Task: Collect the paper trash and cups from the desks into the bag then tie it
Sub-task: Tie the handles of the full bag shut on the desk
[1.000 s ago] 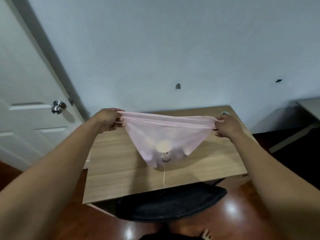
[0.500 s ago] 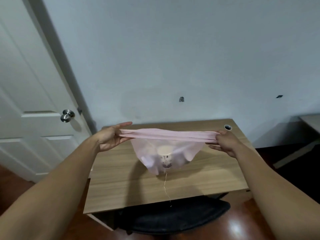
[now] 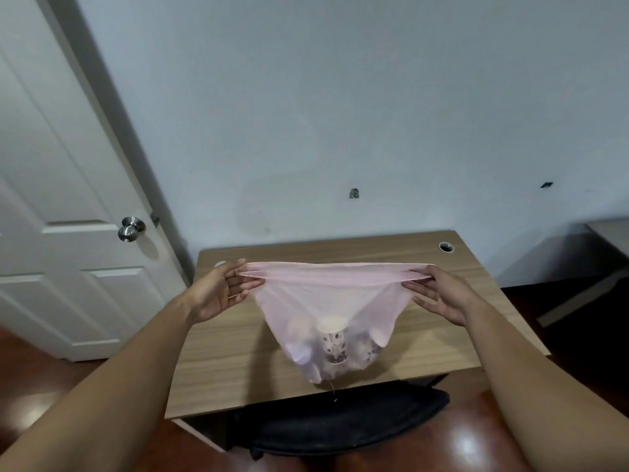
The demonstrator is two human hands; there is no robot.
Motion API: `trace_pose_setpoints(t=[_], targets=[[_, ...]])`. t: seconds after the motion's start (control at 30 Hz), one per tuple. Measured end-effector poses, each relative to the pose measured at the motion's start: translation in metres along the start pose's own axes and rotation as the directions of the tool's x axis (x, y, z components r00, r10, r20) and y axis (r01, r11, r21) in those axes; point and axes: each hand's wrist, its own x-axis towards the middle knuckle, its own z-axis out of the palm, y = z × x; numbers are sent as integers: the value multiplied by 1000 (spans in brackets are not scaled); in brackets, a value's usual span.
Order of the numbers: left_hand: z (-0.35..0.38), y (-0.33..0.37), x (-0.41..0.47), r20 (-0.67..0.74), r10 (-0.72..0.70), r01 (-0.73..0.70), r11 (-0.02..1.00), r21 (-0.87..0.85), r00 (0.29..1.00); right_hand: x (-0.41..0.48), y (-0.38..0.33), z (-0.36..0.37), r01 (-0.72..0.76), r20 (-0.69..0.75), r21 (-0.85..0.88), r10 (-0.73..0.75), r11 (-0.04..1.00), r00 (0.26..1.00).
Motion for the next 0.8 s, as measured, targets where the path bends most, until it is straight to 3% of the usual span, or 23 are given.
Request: trace_pose_setpoints(t=[0.17,0.57,0.67,0.8], targets=[[-4,-16,2,21,80,-81,995,52,997,-1,12,-13,69,129,-47,-62,997,990],[25,-4,-7,-113,302,-287,949,134,947,-14,7,-3,281,-187,-69,-289,957,939],[28,1,-1,-122,365,-350,928,124,923,-18,-2,4,372,-218,-94,-384,923,897],[31,11,6,-84,447,-432,890,148,891,-22,-18,8,393,-201,39,-378,919,904]])
